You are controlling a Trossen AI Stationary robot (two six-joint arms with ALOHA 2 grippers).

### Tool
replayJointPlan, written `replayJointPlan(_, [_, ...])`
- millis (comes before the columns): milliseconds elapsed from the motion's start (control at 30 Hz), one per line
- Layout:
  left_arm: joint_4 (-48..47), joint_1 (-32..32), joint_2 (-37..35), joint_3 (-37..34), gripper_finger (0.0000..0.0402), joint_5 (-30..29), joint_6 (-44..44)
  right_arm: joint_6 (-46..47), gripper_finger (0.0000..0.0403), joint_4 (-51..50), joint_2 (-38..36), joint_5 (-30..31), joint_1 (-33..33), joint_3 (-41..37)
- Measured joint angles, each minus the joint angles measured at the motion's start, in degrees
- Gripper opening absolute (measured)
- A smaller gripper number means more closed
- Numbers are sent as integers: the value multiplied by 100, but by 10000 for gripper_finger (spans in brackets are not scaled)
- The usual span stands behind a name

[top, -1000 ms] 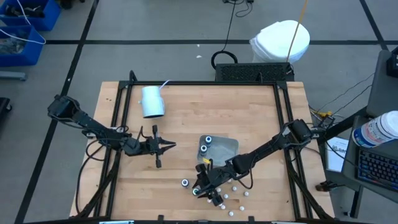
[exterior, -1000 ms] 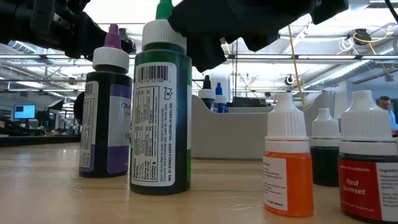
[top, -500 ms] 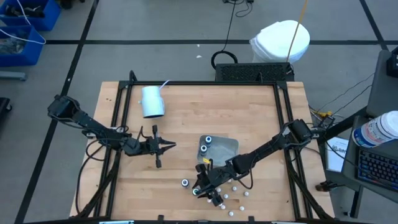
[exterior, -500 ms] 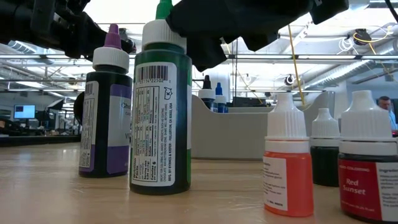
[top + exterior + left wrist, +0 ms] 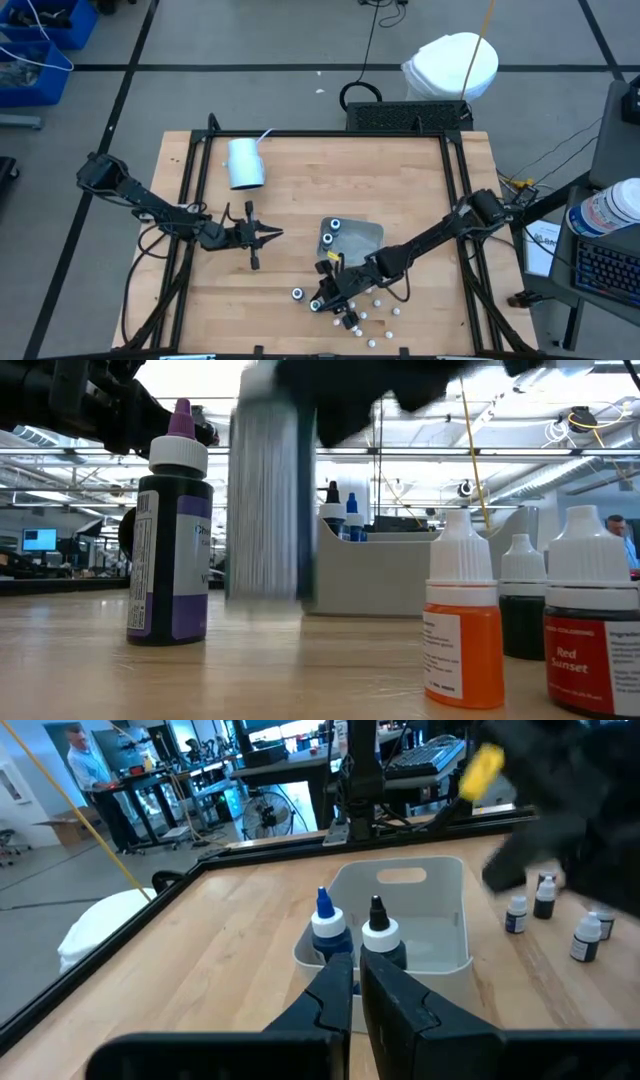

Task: Pick & Place food coloring
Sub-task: Put the large green food coloring bottle into the gray bin

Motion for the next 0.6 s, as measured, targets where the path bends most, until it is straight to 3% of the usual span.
replayJointPlan(167, [-2,0,0,0,33,0,17,74,110,-818,-827,193,53,2])
replayJointPlan(400, [0,0,0,0,33,0,1,652,108,-2370,-1831,2193,188,5])
replayJointPlan(600, [-33,0,0,0,33,0,-55,1068,114,-3286,-2092,2994,161,5])
